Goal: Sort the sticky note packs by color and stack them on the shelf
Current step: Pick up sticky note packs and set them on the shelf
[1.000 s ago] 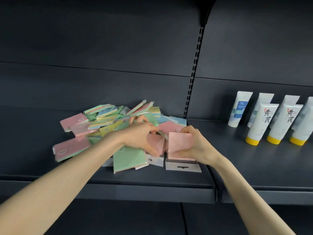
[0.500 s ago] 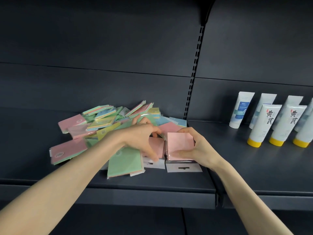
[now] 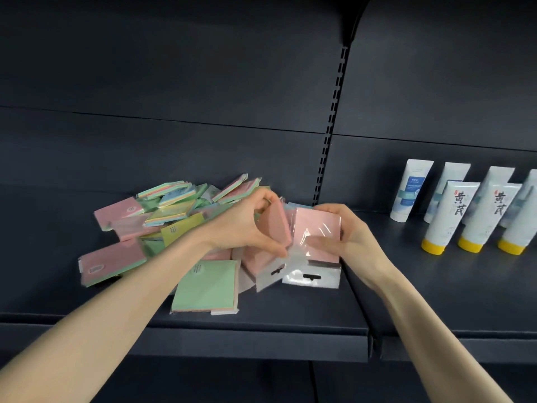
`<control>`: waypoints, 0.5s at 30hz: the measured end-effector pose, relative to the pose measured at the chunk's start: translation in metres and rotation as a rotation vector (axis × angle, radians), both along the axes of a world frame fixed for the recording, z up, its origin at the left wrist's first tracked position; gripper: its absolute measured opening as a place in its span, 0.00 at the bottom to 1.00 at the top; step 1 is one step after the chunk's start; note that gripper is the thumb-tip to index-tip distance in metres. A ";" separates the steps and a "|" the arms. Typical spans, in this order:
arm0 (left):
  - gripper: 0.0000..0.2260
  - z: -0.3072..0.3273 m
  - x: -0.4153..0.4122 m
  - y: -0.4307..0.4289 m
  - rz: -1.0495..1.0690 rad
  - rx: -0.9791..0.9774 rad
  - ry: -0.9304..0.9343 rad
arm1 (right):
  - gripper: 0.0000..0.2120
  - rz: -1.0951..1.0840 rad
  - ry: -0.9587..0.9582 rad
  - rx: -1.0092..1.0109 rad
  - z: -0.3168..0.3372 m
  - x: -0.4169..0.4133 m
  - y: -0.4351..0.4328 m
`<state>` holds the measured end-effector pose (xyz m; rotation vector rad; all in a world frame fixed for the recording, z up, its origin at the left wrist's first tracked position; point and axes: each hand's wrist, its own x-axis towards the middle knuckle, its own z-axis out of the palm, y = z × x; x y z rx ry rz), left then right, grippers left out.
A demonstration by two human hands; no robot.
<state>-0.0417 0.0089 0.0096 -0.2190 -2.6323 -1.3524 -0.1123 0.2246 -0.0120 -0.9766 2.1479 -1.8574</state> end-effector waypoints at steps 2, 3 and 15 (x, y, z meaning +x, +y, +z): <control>0.32 0.005 -0.004 0.007 0.090 0.030 0.087 | 0.25 0.001 -0.021 -0.046 0.009 0.002 0.003; 0.31 0.008 -0.005 0.010 0.133 0.047 0.126 | 0.27 -0.006 -0.028 -0.068 0.014 0.003 0.004; 0.17 0.052 0.078 -0.051 0.586 0.222 0.434 | 0.19 -0.037 0.151 -0.182 0.075 0.043 -0.054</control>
